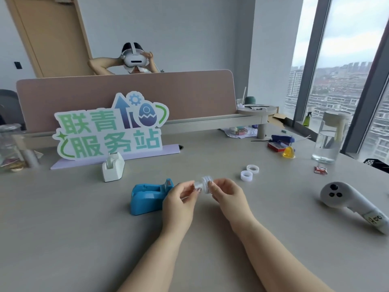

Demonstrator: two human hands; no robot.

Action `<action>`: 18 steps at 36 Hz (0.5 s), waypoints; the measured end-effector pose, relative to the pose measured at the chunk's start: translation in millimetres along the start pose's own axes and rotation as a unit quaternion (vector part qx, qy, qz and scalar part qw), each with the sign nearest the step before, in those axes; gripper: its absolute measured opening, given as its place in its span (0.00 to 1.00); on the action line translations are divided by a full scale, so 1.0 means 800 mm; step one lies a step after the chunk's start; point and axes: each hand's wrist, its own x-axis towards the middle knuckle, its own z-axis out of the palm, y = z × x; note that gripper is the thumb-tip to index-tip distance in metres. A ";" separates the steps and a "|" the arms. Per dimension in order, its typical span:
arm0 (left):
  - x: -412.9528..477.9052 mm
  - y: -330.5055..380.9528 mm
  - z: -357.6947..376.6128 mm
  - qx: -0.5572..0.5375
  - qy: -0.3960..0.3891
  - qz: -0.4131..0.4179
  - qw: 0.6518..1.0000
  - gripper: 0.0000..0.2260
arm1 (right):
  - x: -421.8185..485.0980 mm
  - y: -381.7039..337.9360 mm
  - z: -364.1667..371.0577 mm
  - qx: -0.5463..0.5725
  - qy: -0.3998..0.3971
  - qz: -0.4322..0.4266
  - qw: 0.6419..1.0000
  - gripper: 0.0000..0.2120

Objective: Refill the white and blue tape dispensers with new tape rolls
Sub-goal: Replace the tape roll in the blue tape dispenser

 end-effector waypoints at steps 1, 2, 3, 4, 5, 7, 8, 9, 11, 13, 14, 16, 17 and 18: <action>0.000 0.000 0.000 -0.001 0.000 0.001 1.000 0.09 | 0.000 0.000 0.000 0.004 -0.001 0.001 1.000 0.06; 0.001 0.000 0.000 -0.003 -0.001 0.001 1.000 0.09 | 0.000 0.001 0.001 0.007 -0.003 0.001 1.000 0.06; 0.001 0.000 0.001 -0.005 -0.003 0.002 1.000 0.09 | 0.000 0.002 0.001 0.010 -0.005 0.001 1.000 0.05; 0.001 0.001 0.001 -0.005 -0.005 0.004 1.000 0.09 | 0.000 0.002 0.001 0.012 -0.007 0.001 1.000 0.05; 0.001 0.001 0.002 -0.005 -0.007 0.006 1.000 0.09 | 0.000 0.003 0.001 0.014 -0.008 0.001 1.000 0.05; 0.001 0.001 0.002 -0.008 -0.009 0.009 1.000 0.08 | -0.001 0.003 0.001 0.015 -0.013 0.000 1.000 0.05; 0.001 0.001 0.002 -0.010 -0.010 0.009 1.000 0.08 | -0.001 0.002 0.001 0.014 -0.015 0.000 1.000 0.05; 0.001 0.002 0.001 -0.013 -0.010 0.007 1.000 0.08 | -0.001 0.002 0.001 0.013 -0.016 0.000 1.000 0.05; 0.002 0.001 0.000 -0.016 -0.009 0.004 1.000 0.08 | -0.002 0.002 0.002 0.012 -0.018 -0.003 1.000 0.06; 0.001 0.002 0.000 -0.022 -0.012 0.002 1.000 0.08 | -0.002 0.001 0.001 0.010 -0.023 -0.007 1.000 0.06; 0.001 0.002 0.001 -0.025 -0.014 0.002 1.000 0.08 | -0.002 0.001 0.001 0.008 -0.027 -0.010 1.000 0.07; 0.001 0.002 0.002 -0.030 -0.020 0.001 0.999 0.08 | -0.002 0.001 0.001 0.003 -0.035 -0.015 0.999 0.08; 0.002 0.002 0.002 -0.031 -0.023 0.000 0.999 0.08 | -0.002 0.001 0.001 0.001 -0.038 -0.016 0.999 0.08; 0.002 0.002 0.002 -0.031 -0.026 0.000 0.999 0.09 | -0.002 0.002 0.001 0.001 -0.039 -0.017 0.999 0.09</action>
